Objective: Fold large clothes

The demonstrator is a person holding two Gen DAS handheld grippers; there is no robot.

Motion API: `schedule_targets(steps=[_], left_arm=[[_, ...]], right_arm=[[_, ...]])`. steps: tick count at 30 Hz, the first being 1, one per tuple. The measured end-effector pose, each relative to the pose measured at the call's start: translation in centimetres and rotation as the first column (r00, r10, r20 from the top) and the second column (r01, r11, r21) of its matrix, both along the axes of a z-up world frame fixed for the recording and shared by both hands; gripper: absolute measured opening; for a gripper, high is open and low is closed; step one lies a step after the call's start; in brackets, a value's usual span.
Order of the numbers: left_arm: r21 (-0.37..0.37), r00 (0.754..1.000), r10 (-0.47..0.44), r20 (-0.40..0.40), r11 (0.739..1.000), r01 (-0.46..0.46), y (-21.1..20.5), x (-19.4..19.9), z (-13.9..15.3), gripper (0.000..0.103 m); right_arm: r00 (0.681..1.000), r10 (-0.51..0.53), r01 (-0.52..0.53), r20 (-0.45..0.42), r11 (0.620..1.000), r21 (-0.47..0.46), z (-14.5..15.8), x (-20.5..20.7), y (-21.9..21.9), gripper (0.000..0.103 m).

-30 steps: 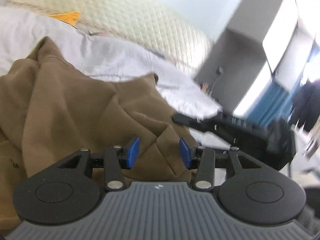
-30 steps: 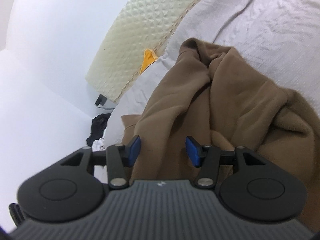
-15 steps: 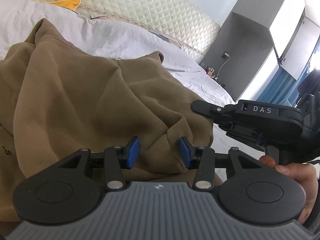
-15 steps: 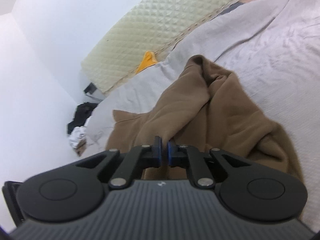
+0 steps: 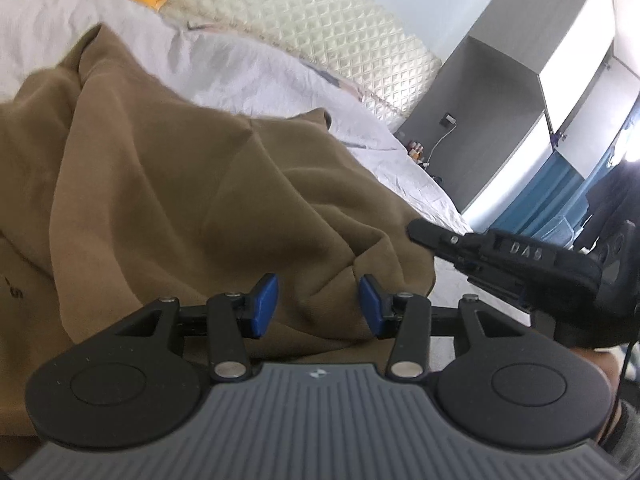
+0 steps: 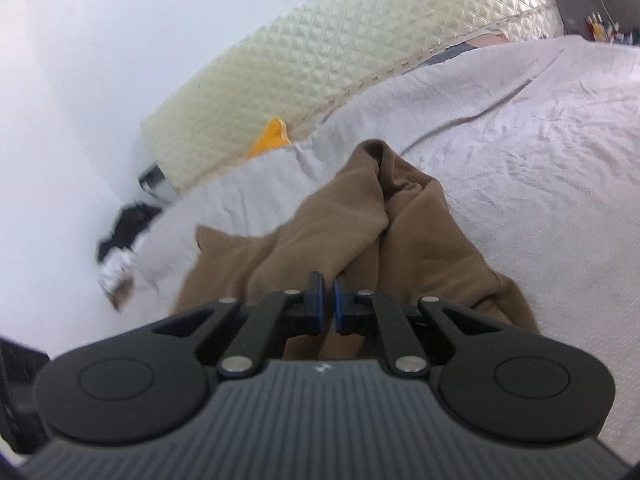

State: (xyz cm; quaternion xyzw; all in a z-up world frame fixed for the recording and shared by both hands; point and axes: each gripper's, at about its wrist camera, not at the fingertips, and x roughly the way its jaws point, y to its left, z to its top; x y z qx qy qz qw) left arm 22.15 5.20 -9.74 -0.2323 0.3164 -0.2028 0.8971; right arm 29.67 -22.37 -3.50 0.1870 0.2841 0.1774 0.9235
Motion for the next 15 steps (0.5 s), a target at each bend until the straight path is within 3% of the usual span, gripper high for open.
schedule_targets(steps=[5,9,15], left_arm=[[0.068,0.998,-0.027,-0.052,0.997,0.031,-1.0,0.7,-0.9,0.051],[0.102,0.995,-0.049,-0.090,0.993,0.058,-2.0,1.5,-1.8,0.052],[0.165,0.995,-0.049,-0.085,0.984,0.063,-3.5,1.9,-2.3,0.052]], right_arm=[[0.997,0.026,-0.034,-0.078,0.994,-0.108,-1.4,0.7,1.0,0.010],[0.993,0.003,-0.032,-0.119,0.968,-0.249,-3.4,1.2,2.5,0.010],[0.987,-0.016,-0.031,-0.161,0.957,-0.287,-5.2,2.1,2.8,0.010]])
